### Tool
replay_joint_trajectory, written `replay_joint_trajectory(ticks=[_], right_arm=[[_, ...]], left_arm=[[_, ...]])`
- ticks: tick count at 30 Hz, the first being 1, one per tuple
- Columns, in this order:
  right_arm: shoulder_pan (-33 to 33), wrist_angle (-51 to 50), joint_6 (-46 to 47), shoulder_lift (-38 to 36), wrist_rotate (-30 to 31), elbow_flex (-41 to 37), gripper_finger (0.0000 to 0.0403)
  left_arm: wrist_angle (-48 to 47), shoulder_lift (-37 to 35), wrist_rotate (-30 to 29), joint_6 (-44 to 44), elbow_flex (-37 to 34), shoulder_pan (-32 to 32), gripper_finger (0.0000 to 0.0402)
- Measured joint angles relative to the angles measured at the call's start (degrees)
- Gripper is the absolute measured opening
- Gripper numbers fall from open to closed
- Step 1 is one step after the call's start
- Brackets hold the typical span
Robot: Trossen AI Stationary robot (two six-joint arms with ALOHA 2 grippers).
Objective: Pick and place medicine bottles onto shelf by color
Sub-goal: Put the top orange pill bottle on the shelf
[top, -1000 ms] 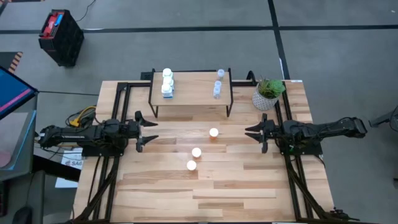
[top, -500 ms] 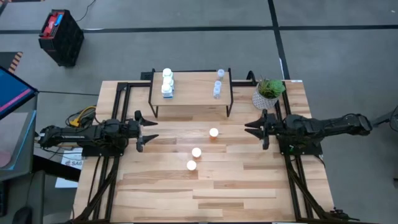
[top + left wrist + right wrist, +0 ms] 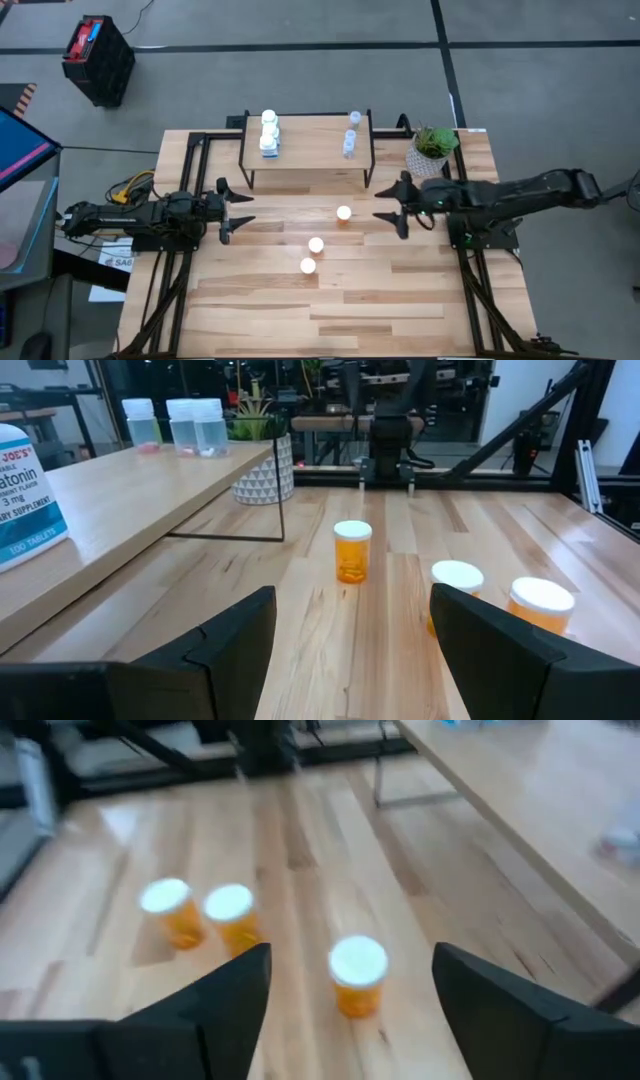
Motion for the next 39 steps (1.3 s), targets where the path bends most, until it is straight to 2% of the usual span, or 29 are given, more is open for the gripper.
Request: replay_joint_trajectory(ticks=[6,12,16,21,25,34,39], right_arm=[[-3.78,-7.52,1.42,9.15,-0.29,8.21,0.0310],[-5.35,-10.49,-0.77,18.66,-6.06,13.14,0.0310],[-5.99,-10.82,-4.73,24.65,-9.11,15.63,0.0310],[-6.01,-10.82,-11.04,31.21,-9.16,18.99,0.0310],[-6.01,-11.55,-12.39,36.21,-9.20,21.68,0.0310],[-6.42,-13.75,-14.96,43.54,-9.27,26.43,0.0310],[-6.42,-14.11,-15.63,43.88,-9.22,27.30,0.0310]], left_arm=[[0.00,0.00,0.02,0.00,0.00,0.00,0.0254],[0.00,0.02,-0.01,0.00,0.00,0.00,0.0254],[-0.02,0.02,-0.02,0.00,0.00,0.00,0.0254],[-0.01,0.01,-0.02,0.00,0.00,0.00,0.0254],[0.00,0.02,-0.04,0.00,0.02,0.00,0.0254],[-0.04,0.18,-0.04,0.00,0.04,0.00,0.0254],[-0.04,0.74,-0.07,-0.02,0.04,0.00,0.0254]])
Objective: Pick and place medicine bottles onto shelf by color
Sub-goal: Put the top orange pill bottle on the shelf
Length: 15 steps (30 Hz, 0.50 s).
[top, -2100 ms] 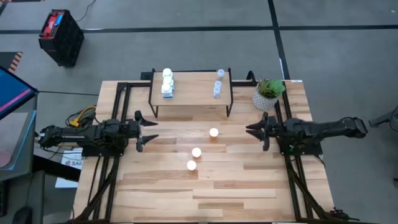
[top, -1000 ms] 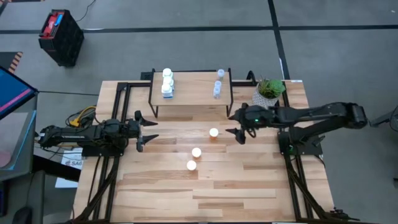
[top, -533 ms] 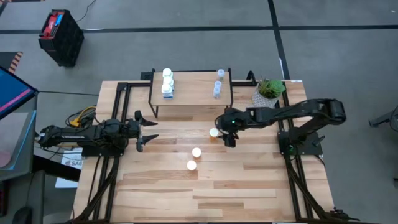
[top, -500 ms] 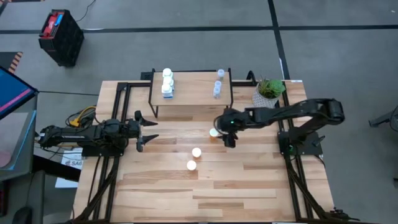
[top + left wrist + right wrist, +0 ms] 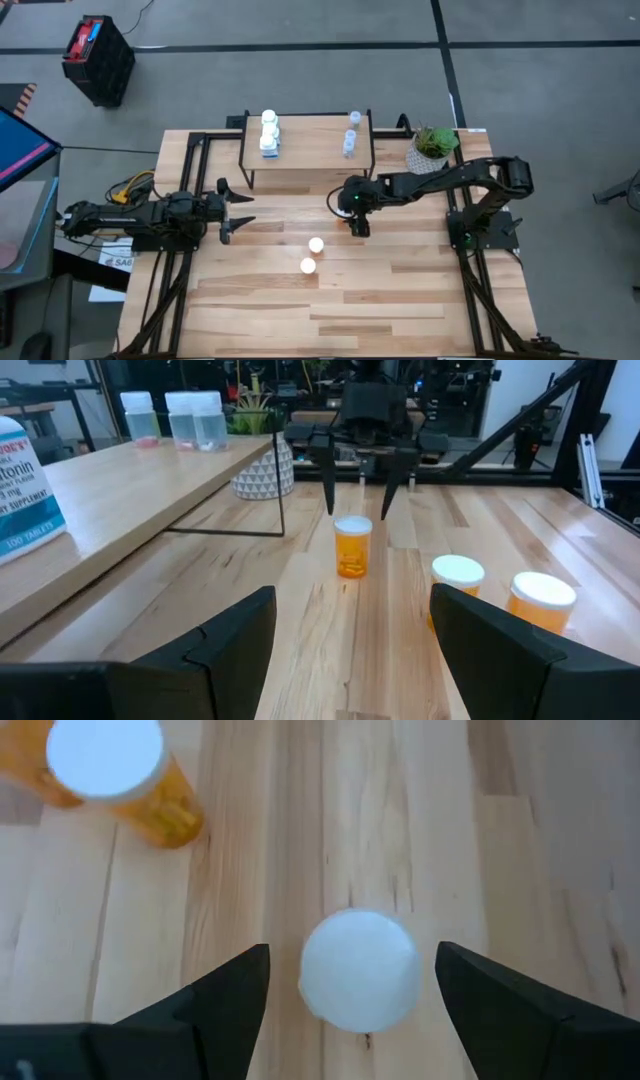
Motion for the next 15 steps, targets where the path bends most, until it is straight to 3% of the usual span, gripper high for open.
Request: replay_joint_trajectory(ticks=[8,15], right_arm=[[0.04,-0.72,-0.97,2.20,0.49,0.01,0.0310],[0.04,0.96,-1.05,6.63,4.66,-0.01,0.0310]], left_arm=[[0.00,0.83,-0.02,0.02,0.00,0.00,0.0254],[0.02,1.19,-0.03,-0.24,0.00,0.00,0.0254]])
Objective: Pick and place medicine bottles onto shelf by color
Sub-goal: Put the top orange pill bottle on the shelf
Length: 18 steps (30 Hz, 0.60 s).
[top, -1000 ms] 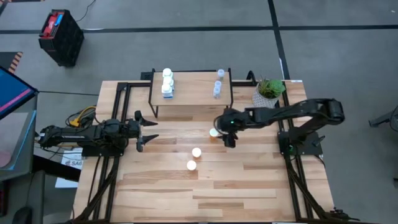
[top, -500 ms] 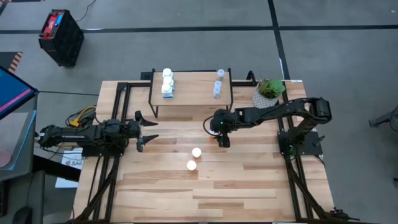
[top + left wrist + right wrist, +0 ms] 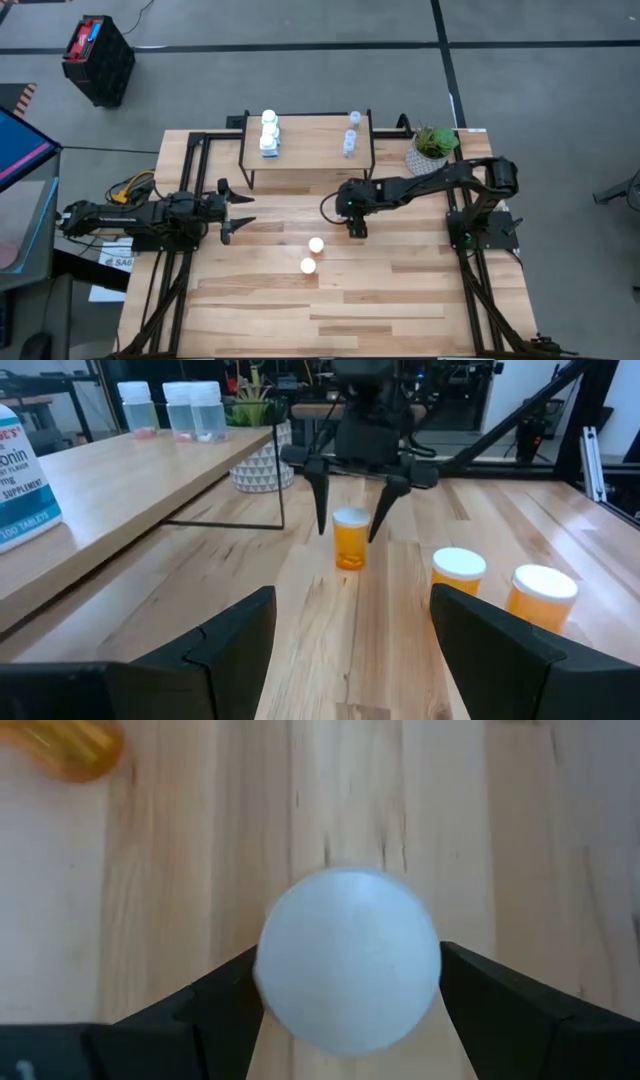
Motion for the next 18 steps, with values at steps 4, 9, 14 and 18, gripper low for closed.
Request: replay_joint_trajectory(ticks=[4,9,14,18], right_arm=[[0.00,0.87,0.03,0.13,0.00,0.00,0.0310],[0.00,2.69,0.04,-0.49,0.00,-0.05,0.0310],[0.00,3.73,0.07,-0.38,0.00,-0.04,0.0310],[0.00,3.13,0.90,-0.38,0.00,-0.07,0.0310]], left_arm=[[0.00,0.09,-0.02,0.00,0.00,0.00,0.0254],[0.00,0.10,-0.02,0.00,0.00,0.00,0.0254],[0.00,0.09,-0.02,0.00,0.00,0.00,0.0254],[0.02,0.08,-0.02,0.00,0.00,0.00,0.0254]])
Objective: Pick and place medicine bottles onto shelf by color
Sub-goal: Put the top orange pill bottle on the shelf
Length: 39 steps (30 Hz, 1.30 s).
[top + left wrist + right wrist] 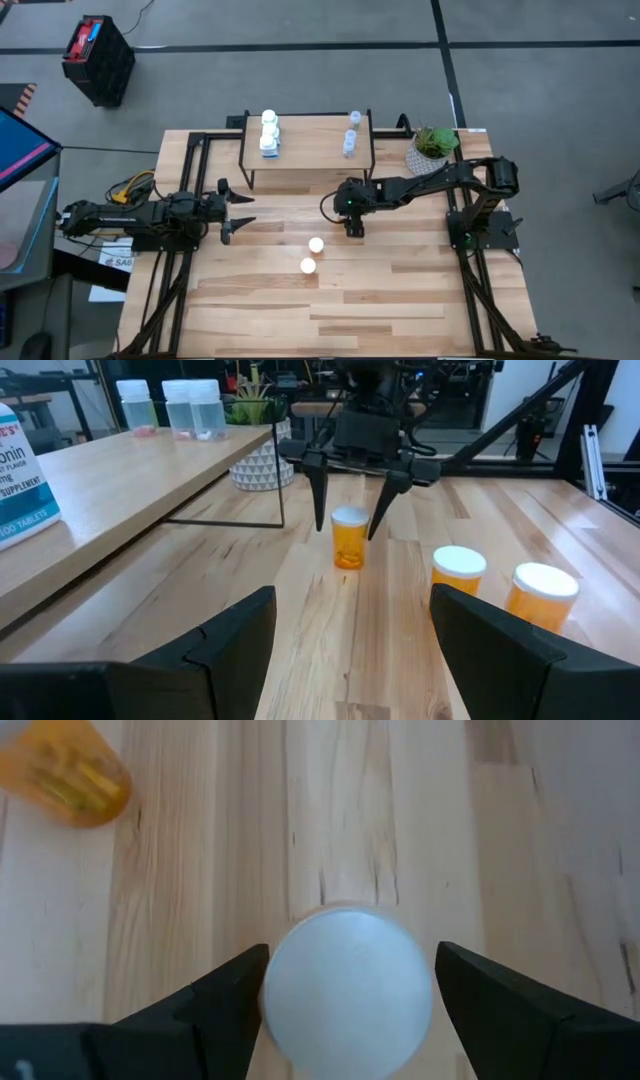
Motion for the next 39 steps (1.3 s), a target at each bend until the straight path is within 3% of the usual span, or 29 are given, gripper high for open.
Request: replay_joint_trajectory(ticks=[8,20,24,29,39], right_arm=[[0.00,-0.10,0.26,0.00,-0.02,0.01,0.0294],[0.01,-0.72,4.91,0.02,-0.04,1.96,0.0200],[0.49,-4.14,5.03,0.02,-0.22,7.28,0.0191],[1.03,-7.12,3.07,0.02,-0.34,15.72,0.0212],[-3.11,-13.73,-7.81,0.02,-0.45,35.11,0.0196]], left_arm=[[0.00,0.00,0.00,0.00,0.00,0.00,0.0254],[0.00,0.00,0.00,0.01,0.00,0.00,0.0254],[0.00,0.00,0.00,0.02,0.00,0.00,0.0254],[0.00,0.00,0.00,0.01,0.00,-0.02,0.0254],[0.00,0.00,0.00,0.02,0.00,-0.02,0.0254]])
